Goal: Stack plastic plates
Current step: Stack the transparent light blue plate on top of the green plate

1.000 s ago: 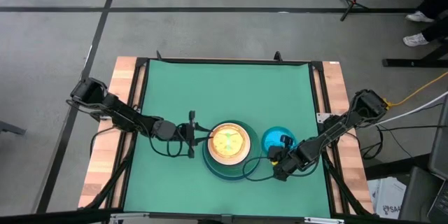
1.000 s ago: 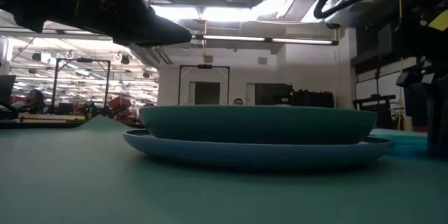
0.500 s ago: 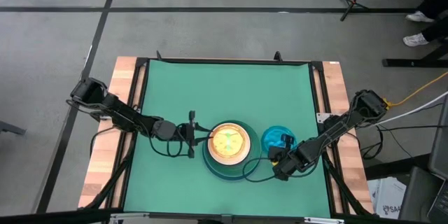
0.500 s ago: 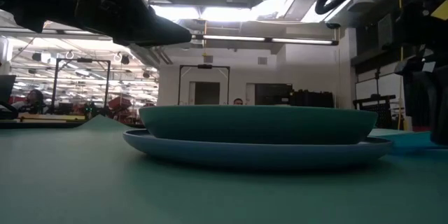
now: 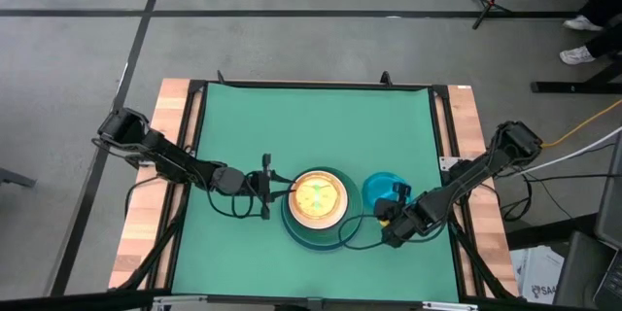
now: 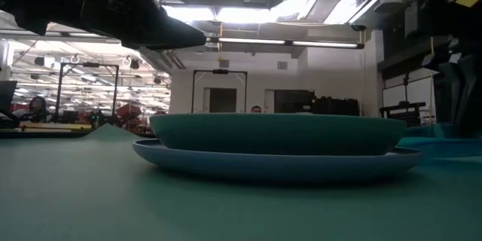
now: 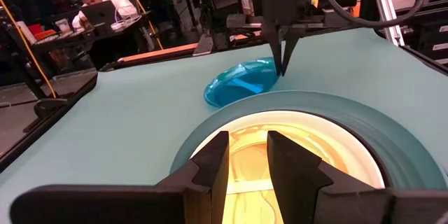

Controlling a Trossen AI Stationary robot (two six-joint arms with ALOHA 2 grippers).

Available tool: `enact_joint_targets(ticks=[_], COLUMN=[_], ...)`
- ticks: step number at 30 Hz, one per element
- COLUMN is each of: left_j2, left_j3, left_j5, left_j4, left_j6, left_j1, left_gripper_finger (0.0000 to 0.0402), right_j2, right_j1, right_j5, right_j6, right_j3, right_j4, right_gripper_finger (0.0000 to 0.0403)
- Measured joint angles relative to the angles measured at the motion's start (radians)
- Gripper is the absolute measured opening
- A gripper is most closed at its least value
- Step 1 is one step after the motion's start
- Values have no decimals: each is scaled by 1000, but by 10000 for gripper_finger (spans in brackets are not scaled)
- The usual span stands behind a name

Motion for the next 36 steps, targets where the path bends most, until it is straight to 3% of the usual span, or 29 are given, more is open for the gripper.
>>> enact_joint_targets(ticks=[10, 21, 23, 30, 36], left_j2=[0, 0, 0, 0, 0], left_j3=[0, 0, 0, 0, 0], left_j5=[0, 0, 0, 0, 0], left_j4=[0, 0, 0, 2, 2], left_j6=[0, 0, 0, 0, -1], left_j1=[0, 0, 0, 0, 0], left_gripper_finger=[92, 92, 92, 92, 92], right_j2=[5, -51, -80, -135, -135], right_j1=[0, -8, -8, -18, -82], right_j5=[-8, -34, -9, 227, 140], right_j6=[5, -9, -10, 45, 15], right_j3=[-4, -7, -7, -7, -54], right_j4=[62, 13, -18, -241, -189], right_gripper_finger=[10, 115, 122, 126, 127])
